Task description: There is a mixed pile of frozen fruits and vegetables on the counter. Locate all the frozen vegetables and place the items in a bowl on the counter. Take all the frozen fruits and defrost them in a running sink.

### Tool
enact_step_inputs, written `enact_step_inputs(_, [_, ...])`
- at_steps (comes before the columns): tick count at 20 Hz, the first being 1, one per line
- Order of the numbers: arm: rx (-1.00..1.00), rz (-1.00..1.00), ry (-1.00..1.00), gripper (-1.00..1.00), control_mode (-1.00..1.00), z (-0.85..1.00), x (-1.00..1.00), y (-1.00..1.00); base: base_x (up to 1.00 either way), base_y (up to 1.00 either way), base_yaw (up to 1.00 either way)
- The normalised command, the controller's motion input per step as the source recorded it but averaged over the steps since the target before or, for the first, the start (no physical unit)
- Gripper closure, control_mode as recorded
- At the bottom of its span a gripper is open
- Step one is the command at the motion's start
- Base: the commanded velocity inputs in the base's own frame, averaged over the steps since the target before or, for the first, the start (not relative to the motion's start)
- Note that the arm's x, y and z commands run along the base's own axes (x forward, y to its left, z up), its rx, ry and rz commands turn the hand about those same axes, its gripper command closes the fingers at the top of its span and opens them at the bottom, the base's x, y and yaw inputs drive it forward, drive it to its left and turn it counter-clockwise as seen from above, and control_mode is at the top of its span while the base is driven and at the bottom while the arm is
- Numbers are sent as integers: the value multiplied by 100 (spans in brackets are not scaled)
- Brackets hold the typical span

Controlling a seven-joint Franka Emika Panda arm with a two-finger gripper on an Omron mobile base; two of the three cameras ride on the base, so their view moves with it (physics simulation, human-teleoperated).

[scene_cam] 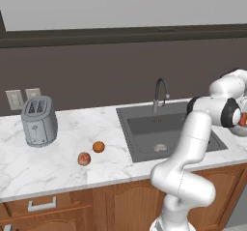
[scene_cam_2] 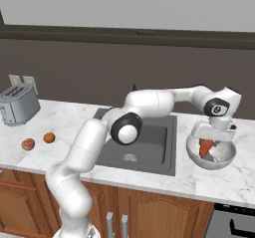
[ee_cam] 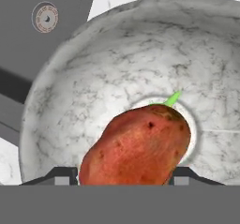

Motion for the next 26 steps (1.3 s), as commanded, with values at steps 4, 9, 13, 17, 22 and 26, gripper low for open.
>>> enact_step_inputs(4, [-2, 0, -1, -100, -100, 0, -1, 0, 0, 0, 0])
enact_step_inputs(9, [-12, 0, -4, -100, -100, 22, -10, 9, 0, 0, 0])
enact_step_inputs(13, [-16, -1, -10, -100, -100, 21, -9, 36, 0, 0, 0])
enact_step_inputs(17, [-19, 0, -21, -100, -100, 8, -2, 41, 0, 0, 0])
enact_step_inputs(22, [-13, 0, -17, -100, -100, 0, -10, 50, 0, 0, 0])
enact_step_inputs(26, [-9, 1, 0, -100, -100, 8, -7, 60, 0, 0, 0])
